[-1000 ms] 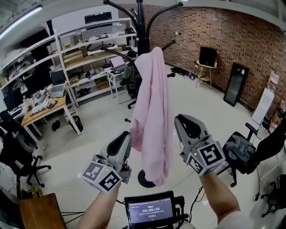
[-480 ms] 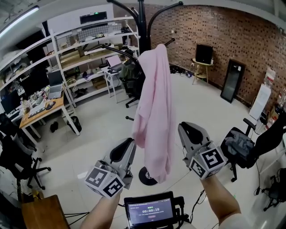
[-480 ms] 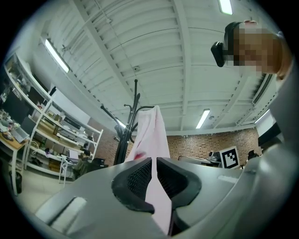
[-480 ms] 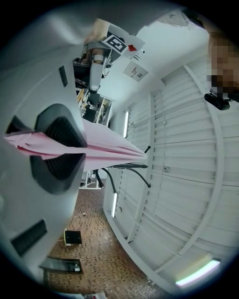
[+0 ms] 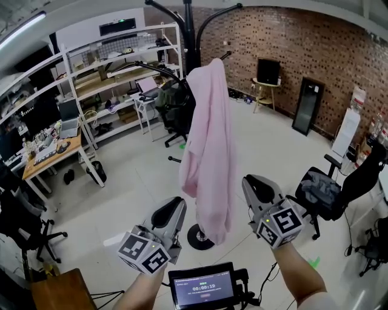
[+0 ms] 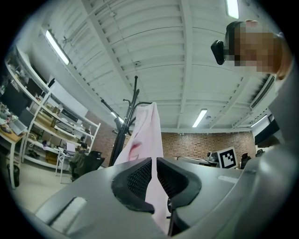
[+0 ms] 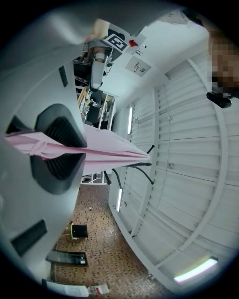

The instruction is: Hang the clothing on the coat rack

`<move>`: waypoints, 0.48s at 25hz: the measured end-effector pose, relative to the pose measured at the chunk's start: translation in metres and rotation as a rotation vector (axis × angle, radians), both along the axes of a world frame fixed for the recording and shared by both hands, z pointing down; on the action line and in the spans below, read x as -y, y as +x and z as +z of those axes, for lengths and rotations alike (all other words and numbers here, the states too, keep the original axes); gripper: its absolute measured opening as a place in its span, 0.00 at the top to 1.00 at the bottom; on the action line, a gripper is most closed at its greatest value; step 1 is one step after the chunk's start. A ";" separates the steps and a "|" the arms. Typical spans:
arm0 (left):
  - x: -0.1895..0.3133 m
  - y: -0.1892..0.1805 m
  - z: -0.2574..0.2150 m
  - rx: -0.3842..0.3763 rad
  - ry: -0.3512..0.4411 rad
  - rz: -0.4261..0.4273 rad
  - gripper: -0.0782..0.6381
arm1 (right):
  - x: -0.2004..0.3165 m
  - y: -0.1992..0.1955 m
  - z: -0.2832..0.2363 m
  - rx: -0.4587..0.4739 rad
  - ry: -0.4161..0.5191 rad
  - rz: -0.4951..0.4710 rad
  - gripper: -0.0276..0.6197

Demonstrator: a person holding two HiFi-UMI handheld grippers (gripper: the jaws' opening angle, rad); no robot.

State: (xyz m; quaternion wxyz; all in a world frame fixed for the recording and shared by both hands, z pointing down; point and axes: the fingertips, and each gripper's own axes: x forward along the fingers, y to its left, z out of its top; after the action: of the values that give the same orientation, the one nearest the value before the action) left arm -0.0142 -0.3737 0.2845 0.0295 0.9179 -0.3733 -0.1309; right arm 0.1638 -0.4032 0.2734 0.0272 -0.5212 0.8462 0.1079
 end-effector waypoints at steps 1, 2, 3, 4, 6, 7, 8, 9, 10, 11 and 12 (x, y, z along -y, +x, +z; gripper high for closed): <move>-0.002 0.002 0.002 0.000 -0.005 0.007 0.83 | -0.003 0.001 0.002 0.001 -0.005 0.005 0.88; -0.004 0.003 0.003 0.000 -0.010 0.013 0.83 | -0.006 0.003 0.004 0.003 -0.009 0.009 0.88; -0.007 0.005 0.004 0.000 -0.014 0.018 0.83 | -0.010 0.004 0.005 0.004 -0.012 0.011 0.88; -0.009 0.007 0.005 0.000 -0.018 0.023 0.83 | -0.013 0.005 0.006 0.004 -0.015 0.012 0.88; -0.015 0.010 0.006 -0.003 -0.023 0.029 0.83 | -0.019 0.007 0.008 0.006 -0.019 0.010 0.88; -0.018 0.012 0.006 -0.005 -0.025 0.030 0.83 | -0.022 0.009 0.009 0.008 -0.020 0.007 0.88; -0.020 0.014 0.006 -0.007 -0.026 0.030 0.83 | -0.024 0.011 0.010 0.010 -0.022 0.004 0.88; -0.022 0.015 0.006 -0.008 -0.027 0.027 0.83 | -0.026 0.014 0.011 0.012 -0.024 0.000 0.88; -0.023 0.017 0.007 -0.010 -0.027 0.021 0.83 | -0.028 0.016 0.013 0.013 -0.027 -0.005 0.88; -0.025 0.018 0.007 -0.011 -0.027 0.013 0.83 | -0.030 0.019 0.014 0.013 -0.031 -0.012 0.88; -0.027 0.020 0.007 -0.014 -0.028 0.004 0.83 | -0.031 0.021 0.016 0.013 -0.038 -0.021 0.88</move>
State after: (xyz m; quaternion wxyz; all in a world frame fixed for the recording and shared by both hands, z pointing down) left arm 0.0060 -0.3463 0.2916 0.0452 0.9173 -0.3730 -0.1319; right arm 0.1848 -0.3721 0.2897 0.0242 -0.5134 0.8533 0.0882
